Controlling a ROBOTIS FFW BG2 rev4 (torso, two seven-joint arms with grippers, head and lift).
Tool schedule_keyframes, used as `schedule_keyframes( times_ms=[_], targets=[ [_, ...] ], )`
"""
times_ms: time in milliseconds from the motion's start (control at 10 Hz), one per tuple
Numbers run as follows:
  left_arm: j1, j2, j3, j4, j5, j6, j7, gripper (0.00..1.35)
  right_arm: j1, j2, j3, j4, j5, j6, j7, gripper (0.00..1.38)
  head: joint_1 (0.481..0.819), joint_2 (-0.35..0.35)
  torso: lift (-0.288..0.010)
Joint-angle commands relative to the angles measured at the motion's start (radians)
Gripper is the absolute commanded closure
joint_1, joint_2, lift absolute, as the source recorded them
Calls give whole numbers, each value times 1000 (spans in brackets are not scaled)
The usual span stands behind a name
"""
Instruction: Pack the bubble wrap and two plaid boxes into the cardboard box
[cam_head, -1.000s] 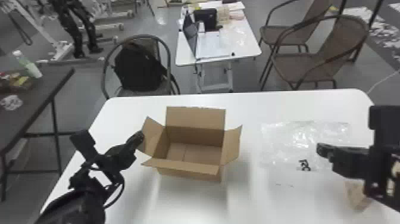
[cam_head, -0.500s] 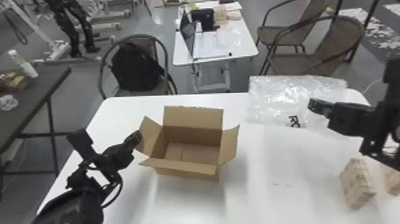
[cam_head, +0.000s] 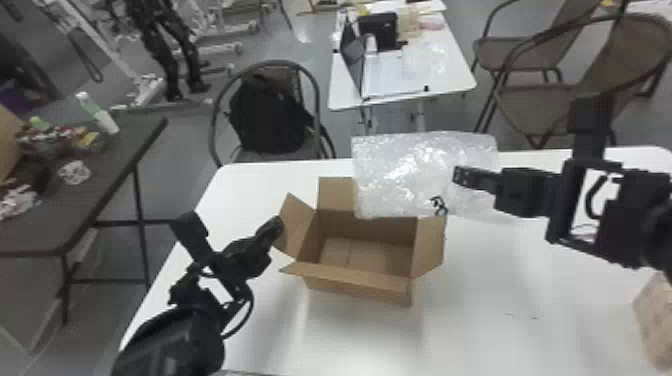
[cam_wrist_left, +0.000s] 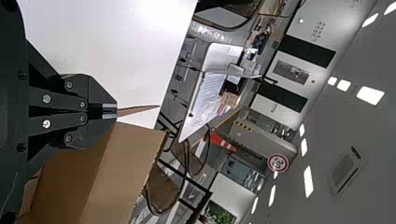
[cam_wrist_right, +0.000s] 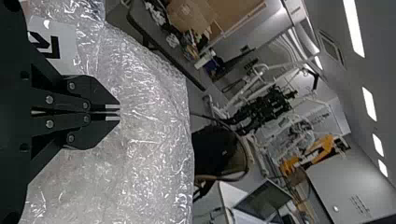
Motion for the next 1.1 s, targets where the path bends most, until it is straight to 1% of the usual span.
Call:
schedule_keyframes(
  times_ms=[0,100,200,400,500,600,700,900,1000],
  targets=[
    [-6,3,-7,3,-4,1,0,1219,-64,39,65,136,-2,-33,32,1184,695,322,-49],
    [-6,3,-7,5,-5,2,0,1219,-78,51,97,187,-36,-76,31,1184,695,346,-49],
    [-6,4,-7,5,-10,5,0,1219,-94,54,131,243,-100,-122,17,1184,695,350,-49],
    [-8,7,-10,5,-11,7,5,1219,-101,59,218,339,-330,-220,-66,1185,695,350,-49],
    [-8,10,-12,5,-13,7,6,1219,-95,60,243,360,-415,-240,-103,1213,695,350,-49],
    [-8,12,-13,5,-11,8,6,1219,-89,60,260,378,-474,-252,-112,1217,695,350,-49],
    [-5,13,-10,3,-7,7,5,1219,-71,59,250,342,-447,-251,-162,1216,695,350,-49],
    [-6,12,-15,5,-10,7,6,1219,-55,59,229,325,-422,-223,-216,1194,695,350,-49],
    [-6,12,-16,5,-10,5,6,1219,-64,60,229,354,-425,-206,-208,868,695,350,-49]
  ],
)
